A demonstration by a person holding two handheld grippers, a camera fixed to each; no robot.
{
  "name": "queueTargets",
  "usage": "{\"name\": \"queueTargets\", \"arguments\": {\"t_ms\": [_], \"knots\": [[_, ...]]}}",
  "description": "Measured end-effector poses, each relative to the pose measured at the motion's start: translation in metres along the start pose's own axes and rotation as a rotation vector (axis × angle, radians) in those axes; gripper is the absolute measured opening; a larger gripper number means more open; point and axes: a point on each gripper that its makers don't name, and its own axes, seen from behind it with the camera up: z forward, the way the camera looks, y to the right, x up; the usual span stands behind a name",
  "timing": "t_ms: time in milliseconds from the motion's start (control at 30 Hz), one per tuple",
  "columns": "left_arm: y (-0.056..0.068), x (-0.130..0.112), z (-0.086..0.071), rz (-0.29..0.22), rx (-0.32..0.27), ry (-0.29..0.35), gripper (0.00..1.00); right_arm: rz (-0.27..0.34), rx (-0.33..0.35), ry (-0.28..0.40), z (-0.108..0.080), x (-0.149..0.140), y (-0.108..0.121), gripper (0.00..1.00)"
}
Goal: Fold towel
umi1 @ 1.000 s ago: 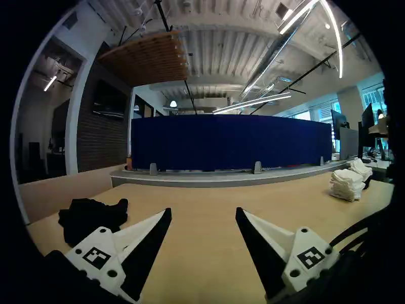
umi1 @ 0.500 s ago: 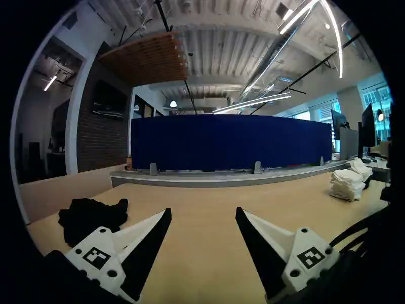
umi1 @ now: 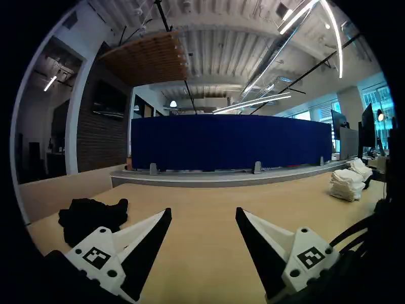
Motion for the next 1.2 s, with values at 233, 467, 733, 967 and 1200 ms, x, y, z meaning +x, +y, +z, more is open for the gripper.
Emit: {"name": "queueTargets", "arguments": {"t_ms": [233,467,733,967,1200], "knots": [[0.000,0.000,0.001,0.000,0.000,0.000,0.94,-0.032,0.008,0.003,-0.002,-0.007,-0.005,1.00],[0.000,0.000,0.001,0.000,0.000,0.000,0.94,-0.060,0.007,0.023,-0.005,-0.008,-0.006,1.00],[0.000,0.000,0.001,0.000,0.000,0.000,0.94,-0.131,0.029,0.016,-0.006,-0.014,-0.019,1.00],[0.000,0.000,0.000,0.000,0.000,0.000,0.94,-0.201,0.031,0.017,-0.004,-0.022,-0.026,1.00],[-0.001,0.000,0.001,0.001,0.000,0.000,0.94,-0.205,0.011,0.020,-0.003,-0.019,-0.022,1.00]]}}
